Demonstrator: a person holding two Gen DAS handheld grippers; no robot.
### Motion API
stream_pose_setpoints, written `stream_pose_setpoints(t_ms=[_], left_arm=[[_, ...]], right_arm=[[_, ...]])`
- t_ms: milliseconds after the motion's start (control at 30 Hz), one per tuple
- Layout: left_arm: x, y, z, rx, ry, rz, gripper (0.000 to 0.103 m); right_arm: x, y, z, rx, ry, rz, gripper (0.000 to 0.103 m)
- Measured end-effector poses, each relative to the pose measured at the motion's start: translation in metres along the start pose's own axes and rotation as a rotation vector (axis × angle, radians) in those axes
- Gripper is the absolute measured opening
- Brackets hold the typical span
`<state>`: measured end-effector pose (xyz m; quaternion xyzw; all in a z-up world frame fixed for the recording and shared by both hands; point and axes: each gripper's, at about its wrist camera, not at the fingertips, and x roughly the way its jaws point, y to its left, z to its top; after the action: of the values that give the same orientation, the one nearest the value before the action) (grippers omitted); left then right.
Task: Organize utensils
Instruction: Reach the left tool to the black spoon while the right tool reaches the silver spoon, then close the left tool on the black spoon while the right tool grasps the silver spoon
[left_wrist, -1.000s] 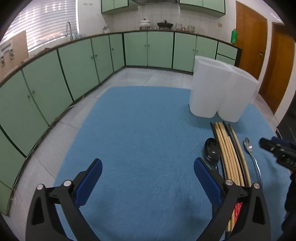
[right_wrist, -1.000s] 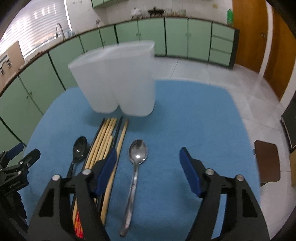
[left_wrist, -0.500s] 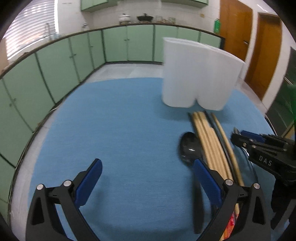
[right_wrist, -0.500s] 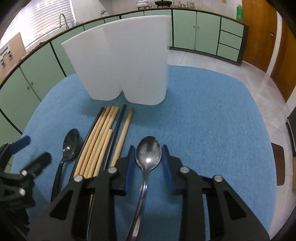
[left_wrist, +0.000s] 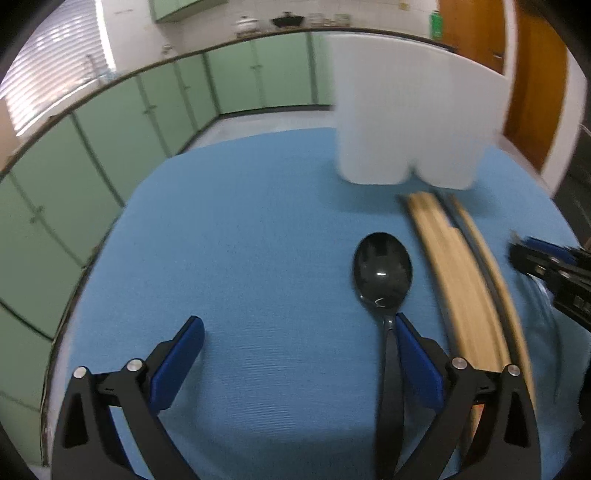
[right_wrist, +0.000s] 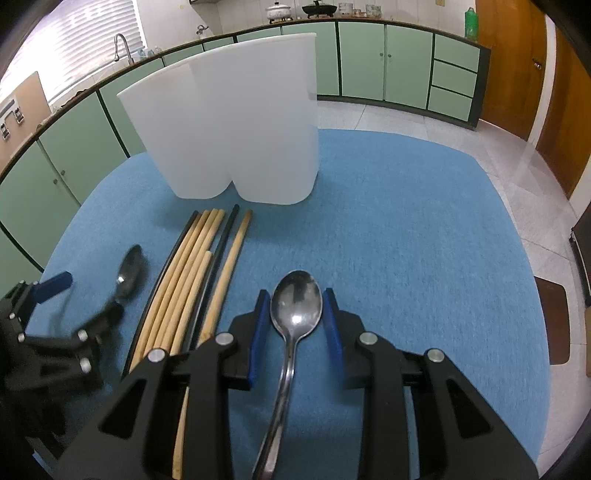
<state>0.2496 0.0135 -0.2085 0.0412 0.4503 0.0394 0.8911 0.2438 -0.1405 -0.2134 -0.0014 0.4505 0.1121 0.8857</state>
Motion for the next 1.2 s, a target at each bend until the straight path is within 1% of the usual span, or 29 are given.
stream_pose_setpoints(t_ms=[33, 67, 133, 267, 333, 400, 467, 533, 667, 700, 733, 800, 867, 900, 933, 967, 1000, 1067, 1100, 1133, 1200], left_arm=[[0.0, 0.003, 0.0, -0.012, 0.002, 0.001, 0.098], [0.0, 0.006, 0.001, -0.023, 0.004, -0.014, 0.097], [-0.005, 0.006, 0.001, -0.019, 0.0, -0.022, 0.096], [-0.016, 0.0, 0.006, -0.02, -0.023, -0.068, 0.097], [-0.014, -0.006, 0.012, -0.015, -0.028, -0.065, 0.097], [-0.011, -0.011, 0.016, -0.002, -0.035, -0.064, 0.097], [-0.003, -0.016, 0.021, 0.008, -0.022, -0.042, 0.097], [0.007, -0.017, 0.024, -0.004, -0.004, -0.034, 0.097], [0.018, -0.017, 0.027, -0.024, 0.009, -0.049, 0.097], [0.019, -0.016, 0.026, -0.033, 0.011, -0.055, 0.097], [0.02, -0.014, 0.026, -0.051, 0.015, -0.07, 0.095], [0.019, -0.008, 0.023, -0.06, 0.005, -0.077, 0.087], [0.017, -0.007, 0.023, -0.054, -0.005, -0.093, 0.068], [0.016, -0.008, 0.024, -0.052, -0.007, -0.102, 0.064], [0.015, -0.009, 0.025, -0.047, -0.01, -0.111, 0.053], [0.014, -0.01, 0.026, -0.04, -0.015, -0.119, 0.04], [0.013, -0.011, 0.027, -0.034, -0.02, -0.127, 0.034], [0.013, -0.01, 0.029, -0.039, -0.02, -0.157, 0.035], [0.011, -0.008, 0.03, -0.049, -0.027, -0.186, 0.035], [0.006, -0.004, 0.031, -0.067, -0.049, -0.216, 0.035], [-0.008, 0.005, 0.034, -0.09, -0.108, -0.25, 0.035]], right_arm=[[0.0, 0.001, -0.001, -0.001, -0.002, 0.0, 0.028], [0.001, 0.002, -0.002, -0.001, -0.003, -0.001, 0.028], [0.001, 0.003, -0.003, -0.009, -0.003, -0.002, 0.028], [0.002, 0.001, -0.003, -0.001, 0.007, 0.014, 0.029], [0.001, -0.004, 0.0, 0.018, 0.016, 0.03, 0.03], [0.0, -0.012, 0.004, 0.031, 0.019, 0.029, 0.034], [0.0, -0.016, 0.006, 0.038, 0.024, 0.028, 0.035], [0.001, -0.019, 0.007, 0.039, 0.03, 0.039, 0.035], [0.002, -0.018, 0.01, 0.031, 0.039, 0.031, 0.035], [0.003, -0.017, 0.01, 0.029, 0.042, 0.027, 0.037], [0.003, -0.016, 0.008, 0.024, 0.043, 0.024, 0.037], [0.005, -0.013, 0.009, 0.016, 0.046, 0.019, 0.037], [0.007, -0.009, 0.012, 0.009, 0.054, -0.003, 0.03], [0.008, -0.007, 0.014, 0.005, 0.057, -0.01, 0.028], [0.008, -0.006, 0.016, 0.002, 0.061, -0.01, 0.028], [0.009, -0.006, 0.017, -0.005, 0.063, -0.009, 0.028], [0.009, -0.005, 0.017, -0.013, 0.063, -0.009, 0.028], [0.006, -0.009, 0.018, -0.004, 0.047, 0.005, 0.028], [0.001, -0.011, 0.018, 0.009, 0.017, 0.02, 0.028], [-0.008, -0.015, 0.019, 0.024, -0.033, 0.041, 0.028], [-0.026, -0.022, 0.022, 0.038, -0.117, 0.067, 0.028]])
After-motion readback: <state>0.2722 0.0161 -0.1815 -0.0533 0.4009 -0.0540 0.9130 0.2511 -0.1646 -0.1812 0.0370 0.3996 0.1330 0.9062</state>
